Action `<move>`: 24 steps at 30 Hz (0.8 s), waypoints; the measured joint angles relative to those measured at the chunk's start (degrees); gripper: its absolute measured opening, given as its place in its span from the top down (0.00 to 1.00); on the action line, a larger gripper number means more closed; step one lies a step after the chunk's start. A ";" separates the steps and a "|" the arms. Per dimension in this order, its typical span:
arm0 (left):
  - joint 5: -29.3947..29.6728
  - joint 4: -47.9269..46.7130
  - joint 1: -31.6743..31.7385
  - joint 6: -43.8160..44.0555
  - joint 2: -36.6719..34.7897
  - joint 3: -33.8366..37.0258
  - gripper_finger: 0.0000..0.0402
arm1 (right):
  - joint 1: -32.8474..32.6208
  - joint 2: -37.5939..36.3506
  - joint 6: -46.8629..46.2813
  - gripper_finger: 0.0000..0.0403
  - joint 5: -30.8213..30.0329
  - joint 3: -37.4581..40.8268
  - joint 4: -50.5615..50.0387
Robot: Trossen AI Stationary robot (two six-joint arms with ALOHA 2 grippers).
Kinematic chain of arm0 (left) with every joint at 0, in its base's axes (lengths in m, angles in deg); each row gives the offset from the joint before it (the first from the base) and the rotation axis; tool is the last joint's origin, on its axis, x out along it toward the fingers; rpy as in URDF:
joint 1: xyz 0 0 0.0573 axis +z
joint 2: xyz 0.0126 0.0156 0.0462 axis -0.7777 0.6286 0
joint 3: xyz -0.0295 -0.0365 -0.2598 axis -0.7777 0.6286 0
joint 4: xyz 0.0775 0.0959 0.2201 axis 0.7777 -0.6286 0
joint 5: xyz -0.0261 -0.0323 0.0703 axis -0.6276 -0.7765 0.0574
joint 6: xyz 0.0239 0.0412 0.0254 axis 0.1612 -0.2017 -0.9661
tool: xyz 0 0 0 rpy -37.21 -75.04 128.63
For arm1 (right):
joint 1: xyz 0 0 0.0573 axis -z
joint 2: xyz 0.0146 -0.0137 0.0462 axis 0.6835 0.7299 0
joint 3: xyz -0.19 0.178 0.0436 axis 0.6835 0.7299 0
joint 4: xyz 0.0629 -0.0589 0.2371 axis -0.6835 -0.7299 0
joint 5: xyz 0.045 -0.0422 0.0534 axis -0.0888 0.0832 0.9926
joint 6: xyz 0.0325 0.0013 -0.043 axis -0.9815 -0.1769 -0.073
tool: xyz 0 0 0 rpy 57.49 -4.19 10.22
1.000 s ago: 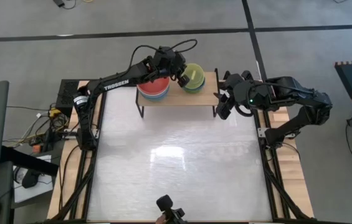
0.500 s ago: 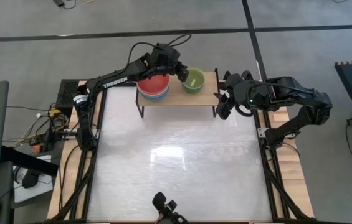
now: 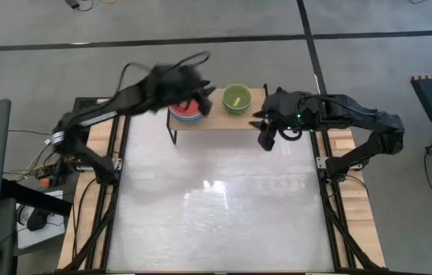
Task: Place and stack bowls onto a shelf
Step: Return to Home Position
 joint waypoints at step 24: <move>0.47 21.44 -24.23 3.49 -58.84 61.40 0.99 | 4.34 -37.19 -1.81 0.96 24.65 49.55 49.09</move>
